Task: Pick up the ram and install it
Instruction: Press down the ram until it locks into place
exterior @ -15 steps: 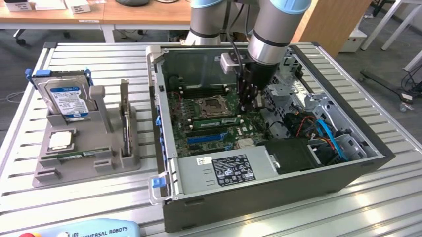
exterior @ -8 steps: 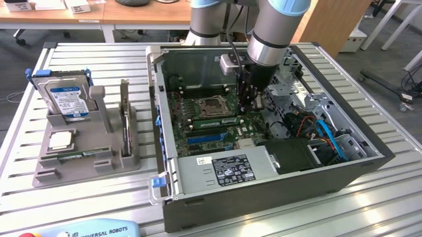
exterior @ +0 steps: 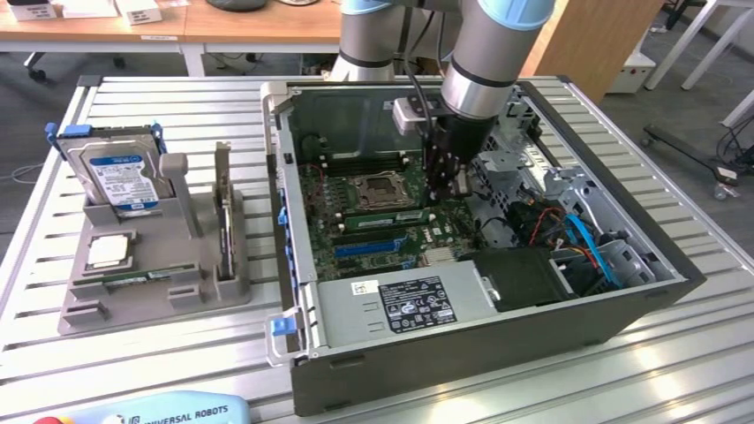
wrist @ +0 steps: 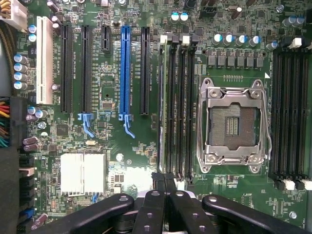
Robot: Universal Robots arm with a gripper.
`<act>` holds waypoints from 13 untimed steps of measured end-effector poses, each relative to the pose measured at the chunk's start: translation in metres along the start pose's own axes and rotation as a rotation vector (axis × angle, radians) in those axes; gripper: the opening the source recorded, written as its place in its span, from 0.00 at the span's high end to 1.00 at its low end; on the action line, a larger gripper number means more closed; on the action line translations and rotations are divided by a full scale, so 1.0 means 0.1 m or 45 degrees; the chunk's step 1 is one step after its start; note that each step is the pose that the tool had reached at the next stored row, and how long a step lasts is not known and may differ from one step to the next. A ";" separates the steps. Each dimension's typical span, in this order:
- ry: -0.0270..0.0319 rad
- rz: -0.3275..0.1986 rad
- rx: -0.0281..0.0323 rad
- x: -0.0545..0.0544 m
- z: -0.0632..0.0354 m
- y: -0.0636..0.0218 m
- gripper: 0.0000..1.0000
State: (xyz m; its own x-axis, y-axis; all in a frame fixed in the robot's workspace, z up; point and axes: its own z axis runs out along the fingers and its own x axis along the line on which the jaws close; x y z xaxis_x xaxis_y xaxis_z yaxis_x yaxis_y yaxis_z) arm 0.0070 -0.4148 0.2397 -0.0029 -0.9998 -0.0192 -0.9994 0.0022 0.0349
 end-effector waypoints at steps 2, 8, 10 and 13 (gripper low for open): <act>0.0000 0.000 0.0001 0.00 0.001 0.000 0.90; 0.0002 0.000 -0.0001 -0.01 0.001 -0.008 0.90; 0.0001 0.000 0.0000 -0.01 0.001 -0.015 0.90; -0.0001 0.000 0.0002 -0.01 0.008 -0.016 0.90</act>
State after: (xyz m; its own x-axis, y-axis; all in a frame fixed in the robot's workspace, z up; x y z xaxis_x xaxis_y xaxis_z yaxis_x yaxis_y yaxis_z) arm 0.0086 -0.4143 0.2388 -0.0028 -0.9998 -0.0193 -0.9994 0.0021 0.0347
